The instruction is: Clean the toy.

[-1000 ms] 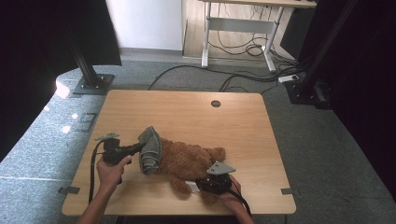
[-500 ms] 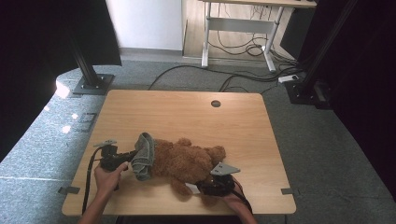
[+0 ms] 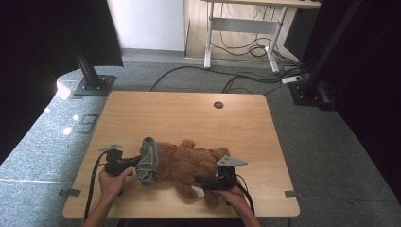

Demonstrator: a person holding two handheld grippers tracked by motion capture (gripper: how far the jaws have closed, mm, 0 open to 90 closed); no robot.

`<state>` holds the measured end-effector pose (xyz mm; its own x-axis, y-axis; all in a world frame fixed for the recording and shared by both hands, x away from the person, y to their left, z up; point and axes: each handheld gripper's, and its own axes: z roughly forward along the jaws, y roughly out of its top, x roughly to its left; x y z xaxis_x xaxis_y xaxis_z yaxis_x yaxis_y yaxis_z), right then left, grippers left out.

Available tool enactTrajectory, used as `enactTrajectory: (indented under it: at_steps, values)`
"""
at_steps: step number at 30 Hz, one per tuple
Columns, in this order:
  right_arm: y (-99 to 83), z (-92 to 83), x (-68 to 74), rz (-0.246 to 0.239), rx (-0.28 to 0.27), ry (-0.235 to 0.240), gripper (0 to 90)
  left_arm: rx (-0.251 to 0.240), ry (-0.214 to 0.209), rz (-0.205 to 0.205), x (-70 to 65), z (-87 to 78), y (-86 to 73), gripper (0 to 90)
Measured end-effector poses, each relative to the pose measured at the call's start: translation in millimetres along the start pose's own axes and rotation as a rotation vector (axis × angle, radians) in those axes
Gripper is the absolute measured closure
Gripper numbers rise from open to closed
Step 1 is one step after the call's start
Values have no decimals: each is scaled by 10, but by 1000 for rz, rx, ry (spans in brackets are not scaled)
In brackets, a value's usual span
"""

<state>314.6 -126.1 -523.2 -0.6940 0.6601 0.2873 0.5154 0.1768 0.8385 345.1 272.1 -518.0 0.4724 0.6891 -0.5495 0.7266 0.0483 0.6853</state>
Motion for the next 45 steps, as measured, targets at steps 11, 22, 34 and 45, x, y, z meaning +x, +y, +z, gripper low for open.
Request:
enactTrajectory:
  at_steps: [11,22,34,45]
  values:
    - [-32,-39,156,-183,-20,-83,424,-70,-152,79,-554,-132,430,794]
    - [-130,-23,242,-282,-24,-94,427,118,-247,178,-1365,875,633,787]
    - [-193,-38,230,-264,22,-81,229,163,-245,134,-1198,988,367,801]
    - [-57,-386,0,-16,-109,47,147,112,-259,122,-1118,903,240,802]
